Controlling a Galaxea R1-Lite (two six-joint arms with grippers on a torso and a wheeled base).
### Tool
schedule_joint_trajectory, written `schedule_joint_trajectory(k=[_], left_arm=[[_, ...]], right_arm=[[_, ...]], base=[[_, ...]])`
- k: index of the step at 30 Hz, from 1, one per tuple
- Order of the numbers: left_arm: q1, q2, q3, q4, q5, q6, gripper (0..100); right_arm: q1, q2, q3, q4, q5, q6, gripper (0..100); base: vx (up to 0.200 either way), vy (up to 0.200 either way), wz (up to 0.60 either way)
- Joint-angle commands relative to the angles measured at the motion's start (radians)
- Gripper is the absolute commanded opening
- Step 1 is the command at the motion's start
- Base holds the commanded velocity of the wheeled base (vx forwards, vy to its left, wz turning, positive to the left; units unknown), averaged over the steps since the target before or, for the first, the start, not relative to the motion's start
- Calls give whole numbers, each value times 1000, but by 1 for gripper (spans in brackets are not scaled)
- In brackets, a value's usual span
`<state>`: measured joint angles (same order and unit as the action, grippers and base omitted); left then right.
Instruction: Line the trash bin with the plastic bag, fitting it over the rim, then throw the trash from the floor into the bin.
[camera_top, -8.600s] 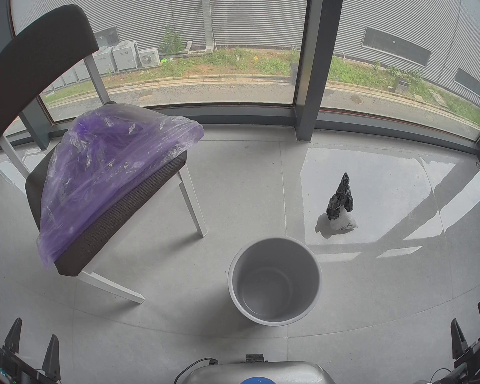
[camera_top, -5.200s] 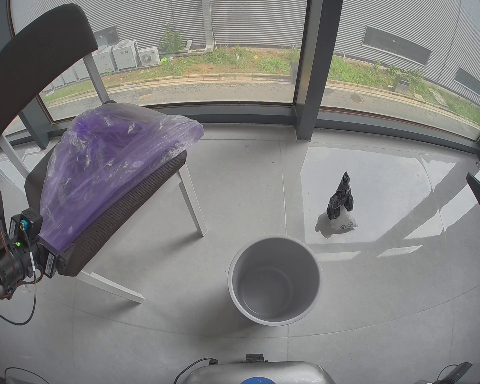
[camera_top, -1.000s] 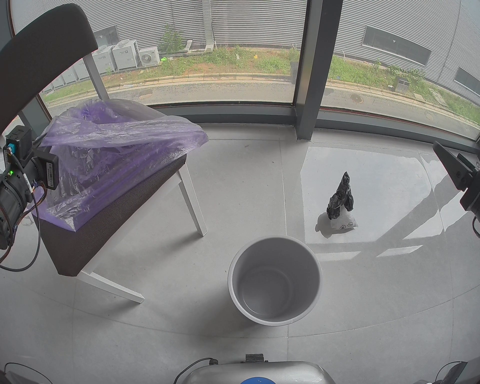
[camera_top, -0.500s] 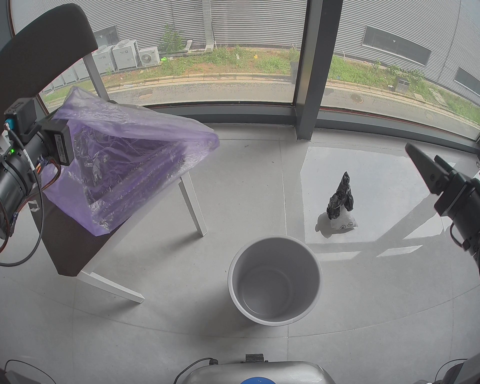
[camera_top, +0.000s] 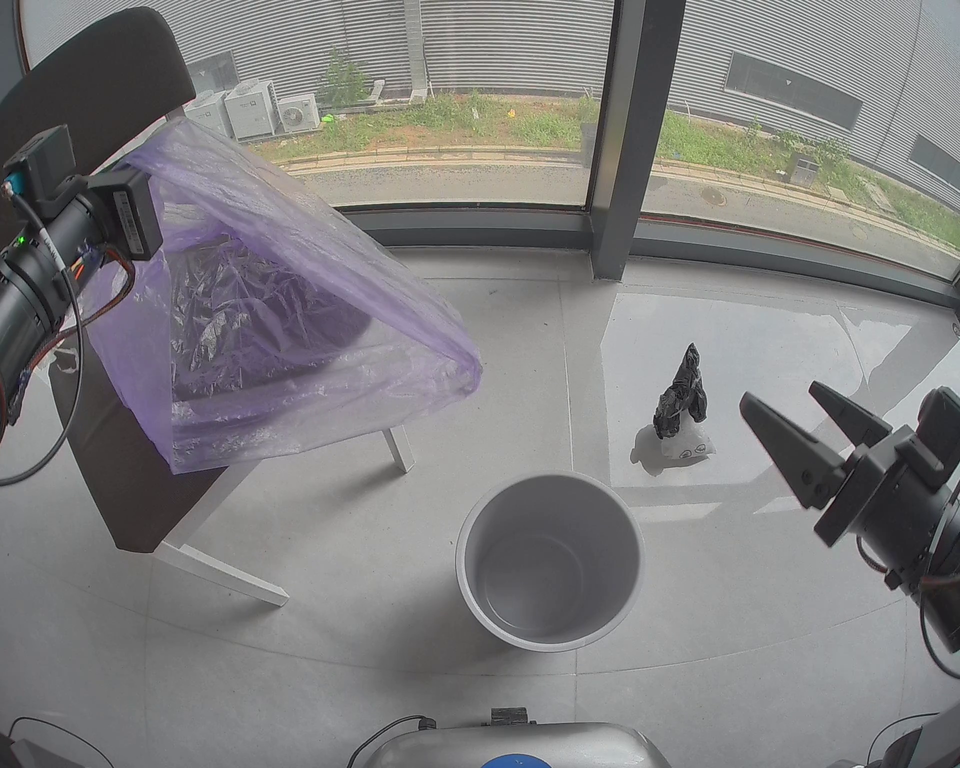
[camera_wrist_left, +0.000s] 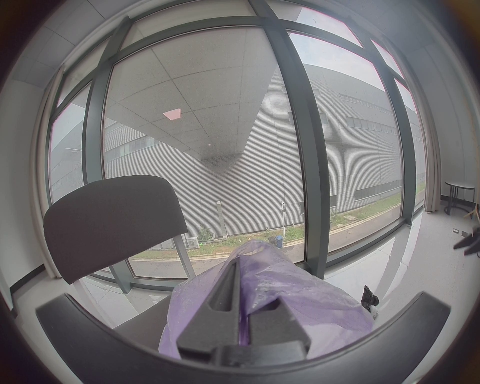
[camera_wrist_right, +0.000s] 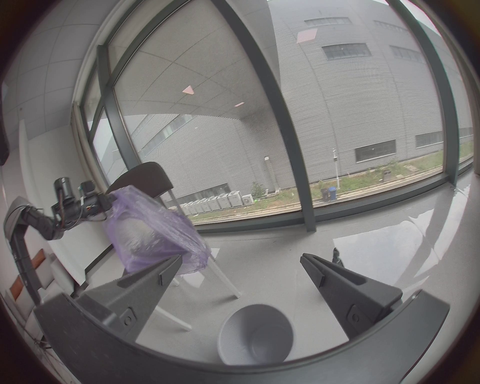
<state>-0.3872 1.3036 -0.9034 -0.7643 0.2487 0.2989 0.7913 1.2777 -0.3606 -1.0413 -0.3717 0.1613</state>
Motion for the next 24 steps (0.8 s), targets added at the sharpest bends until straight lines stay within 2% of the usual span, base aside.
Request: schedule_joint_trajectory(k=[1,12,24], left_arm=[[-1,40,-55,-1,3,-4,0],[-39,32,-97,0,7,-12,0],[-79,11,-98,2,15,-9,0]], right_arm=[[89,32,32,3,0,1,100],[283,196,-4,-3,-4,1,100],[307,374,-141,-37,-33,3,100]], base=[[0,0,0],[0,0,0],[0,0,0]])
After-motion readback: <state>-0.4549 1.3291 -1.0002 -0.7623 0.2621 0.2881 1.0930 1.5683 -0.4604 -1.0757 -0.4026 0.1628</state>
